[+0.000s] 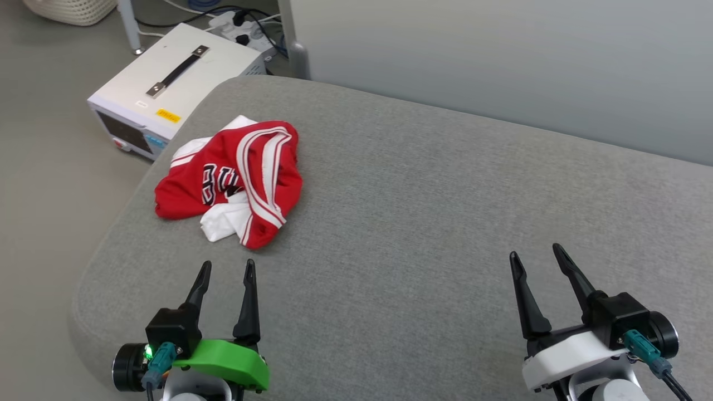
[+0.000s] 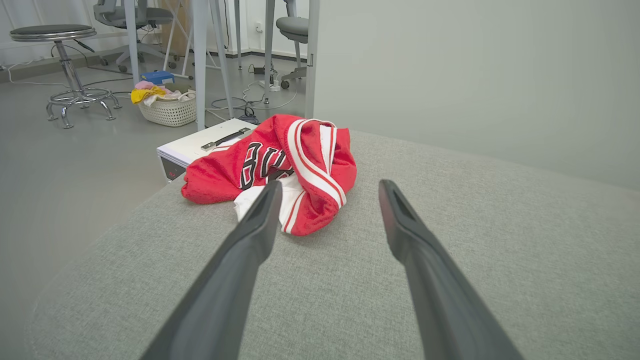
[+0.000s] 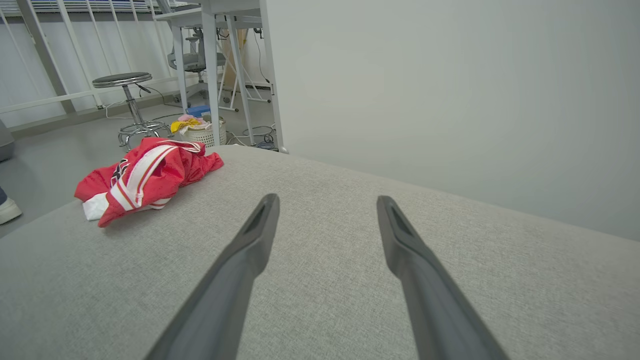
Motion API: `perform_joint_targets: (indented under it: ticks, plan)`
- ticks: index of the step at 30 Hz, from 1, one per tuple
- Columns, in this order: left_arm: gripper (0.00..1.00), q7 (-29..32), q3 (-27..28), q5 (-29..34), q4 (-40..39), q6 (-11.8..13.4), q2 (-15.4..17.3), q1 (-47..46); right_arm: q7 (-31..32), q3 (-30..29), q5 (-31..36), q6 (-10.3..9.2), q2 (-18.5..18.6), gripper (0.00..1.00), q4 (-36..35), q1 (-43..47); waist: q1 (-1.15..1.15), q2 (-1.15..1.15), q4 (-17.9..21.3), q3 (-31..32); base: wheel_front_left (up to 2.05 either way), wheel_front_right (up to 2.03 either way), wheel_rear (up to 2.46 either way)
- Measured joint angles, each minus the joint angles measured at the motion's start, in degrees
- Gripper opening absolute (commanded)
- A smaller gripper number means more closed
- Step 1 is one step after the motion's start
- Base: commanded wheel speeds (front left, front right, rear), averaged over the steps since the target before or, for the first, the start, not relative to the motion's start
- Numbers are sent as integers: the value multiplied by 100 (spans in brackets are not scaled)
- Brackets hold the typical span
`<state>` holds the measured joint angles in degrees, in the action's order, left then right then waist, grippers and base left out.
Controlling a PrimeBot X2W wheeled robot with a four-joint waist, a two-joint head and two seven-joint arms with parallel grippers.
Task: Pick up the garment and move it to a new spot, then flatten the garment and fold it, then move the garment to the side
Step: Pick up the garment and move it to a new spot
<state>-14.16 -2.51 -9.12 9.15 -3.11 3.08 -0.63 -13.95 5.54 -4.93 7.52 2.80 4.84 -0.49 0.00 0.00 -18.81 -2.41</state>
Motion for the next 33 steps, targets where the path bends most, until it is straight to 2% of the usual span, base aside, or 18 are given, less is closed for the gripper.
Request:
perform_joint_targets:
  ticks: [8, 16, 22, 33]
  plan:
    - [100, -52, -108, -11, 47, -1, 0, 20, -53, 109, -32, 0, -4, 100, 43, -2, 0, 0, -605, -7, 0, 0, 0]
    - [100, -52, -201, -11, 48, 0, 0, 52, -53, 94, -27, 0, -5, 100, 59, -1, 0, 0, -957, 23, 0, 0, 0]
    - [100, -52, -204, -9, 48, -1, 0, 62, -53, 104, -26, 0, -7, 100, 58, -1, 0, 0, -1061, 36, 0, 0, 0]
    - [100, -52, -157, -54, 38, -89, 1, 56, -53, 185, 85, 0, -8, 100, 33, -6, 0, 0, -941, -130, 0, 0, 0]
